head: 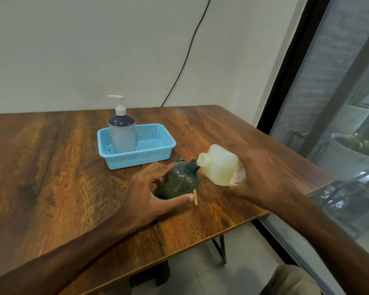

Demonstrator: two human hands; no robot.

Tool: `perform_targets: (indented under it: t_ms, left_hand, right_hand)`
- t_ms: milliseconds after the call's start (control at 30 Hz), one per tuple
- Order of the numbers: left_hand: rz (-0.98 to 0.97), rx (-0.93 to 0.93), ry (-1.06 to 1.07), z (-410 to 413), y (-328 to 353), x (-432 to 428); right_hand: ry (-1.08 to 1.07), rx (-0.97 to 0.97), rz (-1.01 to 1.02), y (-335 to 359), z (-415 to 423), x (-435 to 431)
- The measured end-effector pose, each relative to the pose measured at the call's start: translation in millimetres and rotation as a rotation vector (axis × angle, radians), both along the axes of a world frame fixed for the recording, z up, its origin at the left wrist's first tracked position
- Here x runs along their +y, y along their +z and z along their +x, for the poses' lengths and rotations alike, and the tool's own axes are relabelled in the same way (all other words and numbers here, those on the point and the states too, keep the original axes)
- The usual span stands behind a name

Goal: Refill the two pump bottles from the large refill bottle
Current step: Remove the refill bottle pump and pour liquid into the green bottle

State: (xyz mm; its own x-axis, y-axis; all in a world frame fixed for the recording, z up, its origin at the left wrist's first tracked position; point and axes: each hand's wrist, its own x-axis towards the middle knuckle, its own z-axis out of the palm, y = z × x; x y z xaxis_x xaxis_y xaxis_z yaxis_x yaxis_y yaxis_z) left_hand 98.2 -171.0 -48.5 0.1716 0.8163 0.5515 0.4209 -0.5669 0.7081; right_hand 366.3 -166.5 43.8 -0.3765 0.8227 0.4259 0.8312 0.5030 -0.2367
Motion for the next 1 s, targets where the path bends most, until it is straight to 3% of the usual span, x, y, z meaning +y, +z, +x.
perform_targets:
  t_ms: [1000]
  left_hand:
    - [0.004, 0.013, 0.022, 0, 0, 0]
  right_hand:
    - [0.02, -0.053, -0.001, 15, -6, -4]
